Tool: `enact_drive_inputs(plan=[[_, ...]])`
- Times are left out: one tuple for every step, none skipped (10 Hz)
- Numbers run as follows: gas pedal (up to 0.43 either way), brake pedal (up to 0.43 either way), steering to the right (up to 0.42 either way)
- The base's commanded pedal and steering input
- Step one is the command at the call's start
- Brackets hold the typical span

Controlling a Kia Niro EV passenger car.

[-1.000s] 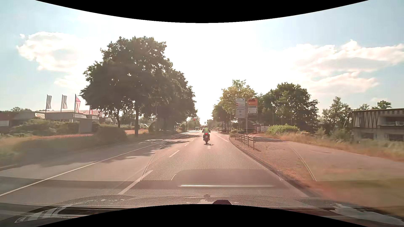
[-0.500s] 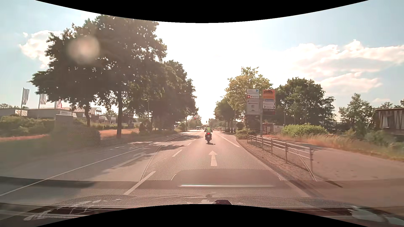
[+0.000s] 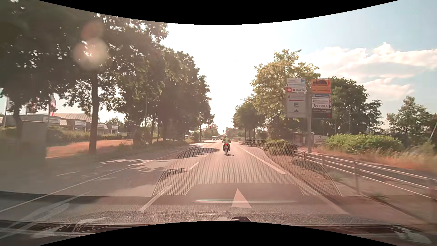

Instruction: Follow the waypoints while adhering to traffic rules and regulations

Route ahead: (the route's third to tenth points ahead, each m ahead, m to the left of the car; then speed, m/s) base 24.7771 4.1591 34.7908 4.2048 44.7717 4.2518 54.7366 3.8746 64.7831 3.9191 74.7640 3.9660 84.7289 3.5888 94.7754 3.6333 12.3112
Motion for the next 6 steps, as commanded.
enact_drive_inputs(plan=[[0.189,0.0,0.003],[0.189,0.0,0.003],[0.189,0.0,0.003],[0.189,0.0,0.003],[0.189,0.0,0.003],[0.189,0.0,0.002]])
